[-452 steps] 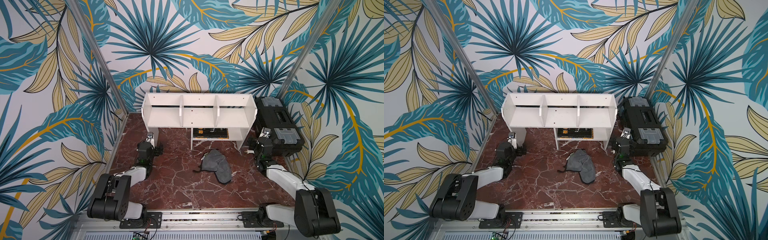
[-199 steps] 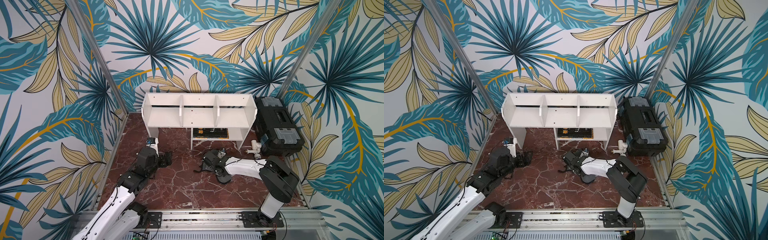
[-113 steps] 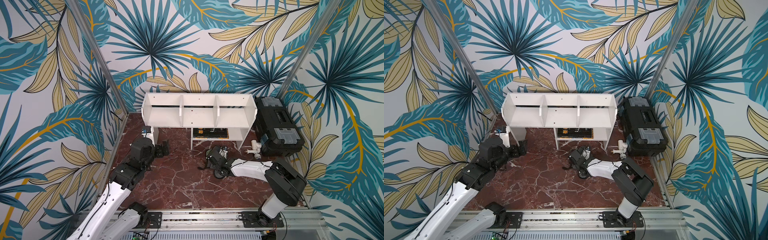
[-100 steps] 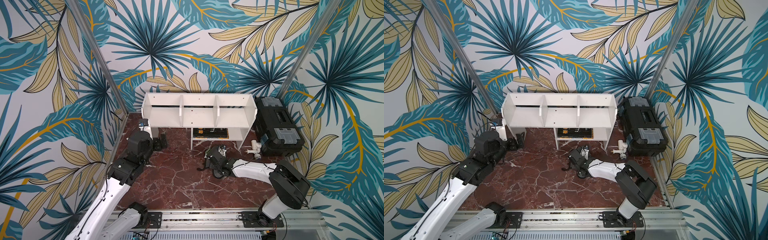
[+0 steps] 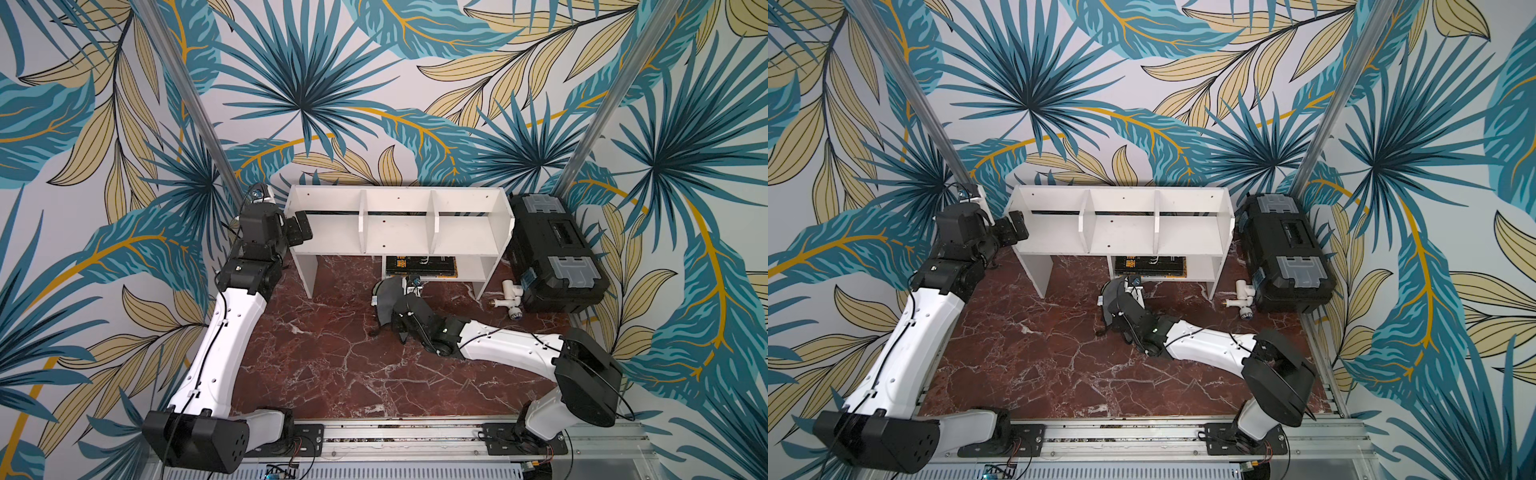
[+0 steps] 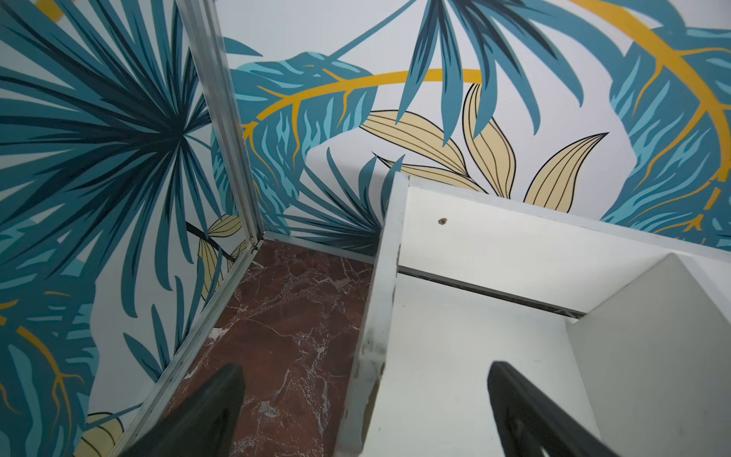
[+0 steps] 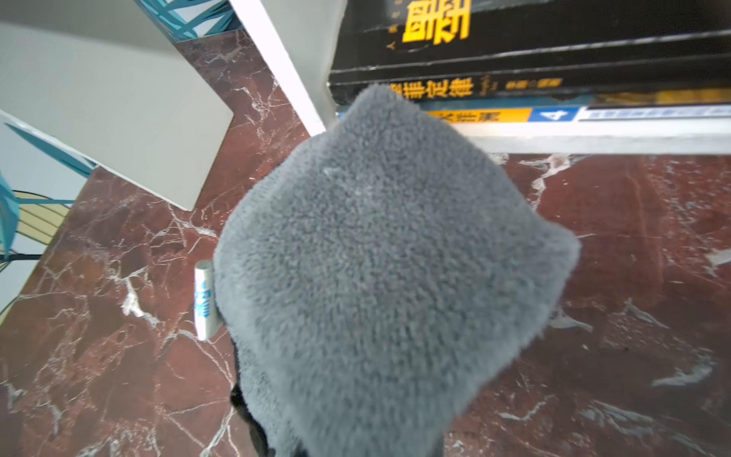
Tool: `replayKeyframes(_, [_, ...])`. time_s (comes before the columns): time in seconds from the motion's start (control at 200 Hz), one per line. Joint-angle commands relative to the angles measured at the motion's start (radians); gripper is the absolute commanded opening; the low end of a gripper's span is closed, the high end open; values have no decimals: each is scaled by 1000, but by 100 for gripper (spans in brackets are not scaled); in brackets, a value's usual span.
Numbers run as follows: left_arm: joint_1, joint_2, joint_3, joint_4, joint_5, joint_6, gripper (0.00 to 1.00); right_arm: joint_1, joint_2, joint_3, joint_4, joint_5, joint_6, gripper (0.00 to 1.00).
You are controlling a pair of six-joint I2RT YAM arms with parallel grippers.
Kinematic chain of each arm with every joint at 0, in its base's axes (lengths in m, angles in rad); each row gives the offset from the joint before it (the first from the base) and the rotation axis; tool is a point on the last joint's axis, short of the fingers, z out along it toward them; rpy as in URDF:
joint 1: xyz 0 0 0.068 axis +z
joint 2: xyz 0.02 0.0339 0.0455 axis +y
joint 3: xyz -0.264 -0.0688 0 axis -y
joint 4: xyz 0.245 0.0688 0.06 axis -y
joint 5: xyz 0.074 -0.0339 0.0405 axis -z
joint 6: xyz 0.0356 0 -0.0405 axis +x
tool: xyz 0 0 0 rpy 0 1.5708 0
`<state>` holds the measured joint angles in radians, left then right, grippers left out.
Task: Wipe the bookshelf clean with a cloth
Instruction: Hold the shelf at the center of the board, then wipe the dust from the shelf.
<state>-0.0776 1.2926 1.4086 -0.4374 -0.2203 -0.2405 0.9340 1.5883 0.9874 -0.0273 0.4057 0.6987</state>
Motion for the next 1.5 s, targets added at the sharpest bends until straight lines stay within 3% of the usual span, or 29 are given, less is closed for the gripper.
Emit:
replayKeyframes(0.0, [33, -4, 28, 112, 27, 51, 100, -1, -11, 6, 20, -101, -16, 0])
replayKeyframes(0.205, [106, 95, 49, 131, 210, 61, 99, 7, -78, -76, 49, -60, -14, 0])
replayKeyframes(0.31, [104, 122, 12, 188, 249, 43, 91, 6, -97, -74, -4, 69, 28, 0])
replayKeyframes(0.416, [104, 138, -24, 220, 263, 20, 84, 6, -43, -31, 6, 100, -18, 0])
replayKeyframes(0.546, [102, 149, -56, 251, 273, -5, 66, 4, 113, 137, -87, 107, -64, 0])
replayKeyframes(0.656, [101, 141, -95, 276, 267, -3, 49, -34, 144, 152, -24, 71, -32, 0])
replayKeyframes(0.726, [101, 133, -119, 292, 251, -2, 37, -78, 138, 125, 18, 22, -7, 0])
replayKeyframes(0.836, [101, 132, -134, 298, 228, -3, 26, -149, 83, 38, 53, 50, -7, 0])
replayKeyframes(1.037, [99, 127, -176, 337, 241, -2, 0, -354, -145, -218, 79, 49, 6, 0])
replayKeyframes(1.172, [97, 126, -190, 350, 246, 2, 0, -413, -252, -276, 39, 70, -81, 0])
replayKeyframes(1.307, [98, 130, -190, 363, 286, 12, 0, -414, -234, -256, 54, 13, -106, 0])
replayKeyframes(1.497, [99, 143, -201, 378, 324, 15, 0, -302, -115, -170, 144, -13, -55, 0])
